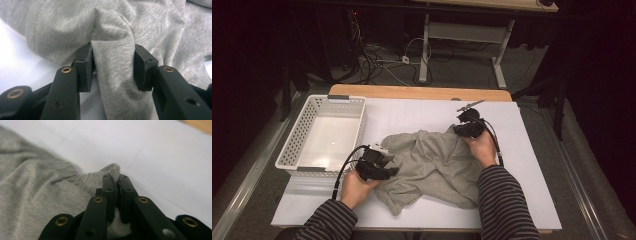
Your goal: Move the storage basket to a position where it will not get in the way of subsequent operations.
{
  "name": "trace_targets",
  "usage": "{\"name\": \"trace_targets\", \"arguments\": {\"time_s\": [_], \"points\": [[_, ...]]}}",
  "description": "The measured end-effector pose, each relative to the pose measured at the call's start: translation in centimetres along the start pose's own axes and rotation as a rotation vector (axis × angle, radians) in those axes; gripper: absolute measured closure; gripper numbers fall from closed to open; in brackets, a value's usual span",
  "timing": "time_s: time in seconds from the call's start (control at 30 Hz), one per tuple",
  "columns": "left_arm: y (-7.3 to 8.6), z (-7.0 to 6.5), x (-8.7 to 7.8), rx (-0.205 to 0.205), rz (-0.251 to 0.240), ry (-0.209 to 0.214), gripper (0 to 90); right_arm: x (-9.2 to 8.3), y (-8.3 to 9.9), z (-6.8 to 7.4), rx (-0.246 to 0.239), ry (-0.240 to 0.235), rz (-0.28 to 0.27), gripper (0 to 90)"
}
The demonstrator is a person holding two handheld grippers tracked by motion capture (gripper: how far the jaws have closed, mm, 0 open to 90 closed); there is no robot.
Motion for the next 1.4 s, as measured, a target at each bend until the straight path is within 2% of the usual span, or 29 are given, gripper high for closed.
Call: {"name": "trace_targets", "arguments": {"time_s": [0.13,0.23,0.27,0.3,0.33,0.4,0.43,0.47,0.5,0.53,0.57,0.6,0.63,0.7,0.8,0.93,1.0,1.07,1.13,1.2,1.23,1.4], "points": [[0.0,-0.2,0.2,0.009,0.001,-0.004,55.1,-1.6,0.5,-1.8,0.036,0.044,-0.046,86.2],[0.0,-0.2,0.3,0.012,0.001,-0.003,56.8,-1.7,1.8,-2.6,0.062,0.053,-0.029,86.0],[0.0,-0.2,0.3,0.012,0.002,-0.002,60.5,-1.1,2.7,-2.8,0.095,0.032,-0.015,83.8],[0.0,-0.2,0.4,0.01,0.003,0.003,60.5,-1.1,2.7,-2.8,0.095,0.032,-0.015,83.8],[-0.1,-0.1,0.4,0.005,0.005,0.009,63.1,-0.9,3.0,-2.7,0.122,0.019,-0.005,79.8],[-0.2,-0.3,0.4,-0.023,0.016,0.044,69.6,-0.8,3.2,-2.5,0.146,0.027,-0.004,68.5],[-0.3,-0.5,0.4,-0.035,0.019,0.062,71.5,-1.1,3.0,-2.3,0.174,0.024,-0.014,64.3],[-0.3,-0.6,0.4,-0.038,0.021,0.064,73.2,-2.4,2.0,-1.2,0.232,-0.023,-0.086,60.2],[-0.4,-0.7,0.5,-0.033,0.026,0.064,73.2,-2.4,2.0,-1.2,0.232,-0.023,-0.086,60.2],[-0.4,-1.0,0.6,-0.031,0.027,0.068,73.3,-4.0,1.2,0.7,0.185,-0.055,-0.133,60.2],[-0.5,-1.0,0.6,-0.016,0.033,0.054,73.3,-4.0,1.2,0.7,0.185,-0.055,-0.133,60.2],[-0.5,-1.1,0.6,-0.001,0.039,0.051,73.2,-4.8,1.3,2.5,0.095,-0.069,-0.095,59.4],[-0.5,-1.1,0.6,0.0,0.036,0.046,73.2,-4.8,1.3,2.5,0.095,-0.069,-0.095,59.4],[-0.4,-1.1,0.6,0.005,0.036,0.046,73.1,-4.9,2.0,3.8,0.05,-0.085,-0.062,58.8],[-0.4,-1.1,0.6,0.004,0.036,0.045,73.1,-4.4,3.5,5.1,0.014,-0.095,-0.015,57.2],[-0.5,-1.0,0.6,0.001,0.036,0.051,73.0,-3.0,5.3,6.1,0.007,-0.114,0.038,53.4],[-0.5,-1.0,0.6,-0.006,0.034,0.061,73.0,-2.7,5.5,6.3,0.001,-0.114,0.051,52.6],[-0.5,-1.0,0.6,0.0,0.035,0.053,73.0,-2.1,6.0,6.7,-0.01,-0.12,0.069,52.7],[-0.5,-1.0,0.6,-0.002,0.034,0.054,73.0,-1.6,6.8,7.4,-0.03,-0.134,0.098,58.6],[-0.5,-1.0,0.6,-0.002,0.033,0.053,73.0,-1.8,7.2,7.6,-0.105,-0.084,0.066,74.8],[-0.5,-1.1,0.6,-0.002,0.032,0.052,73.0,-2.0,7.4,7.6,-0.127,-0.082,0.064,83.2],[-0.5,-1.2,0.3,0.006,0.028,0.044,73.0,-3.1,8.2,7.8,-0.131,-0.119,0.067,88.5]]}}
Point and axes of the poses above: each handheld gripper's, and its own axes: x roughly forward along the jaws, y roughly out of its underside, z roughly to its left, the point moved 8 cm from there along x, roughly forward along the jaws, and after that the axes turned 10 degrees about -z, right-handed, at the moved point
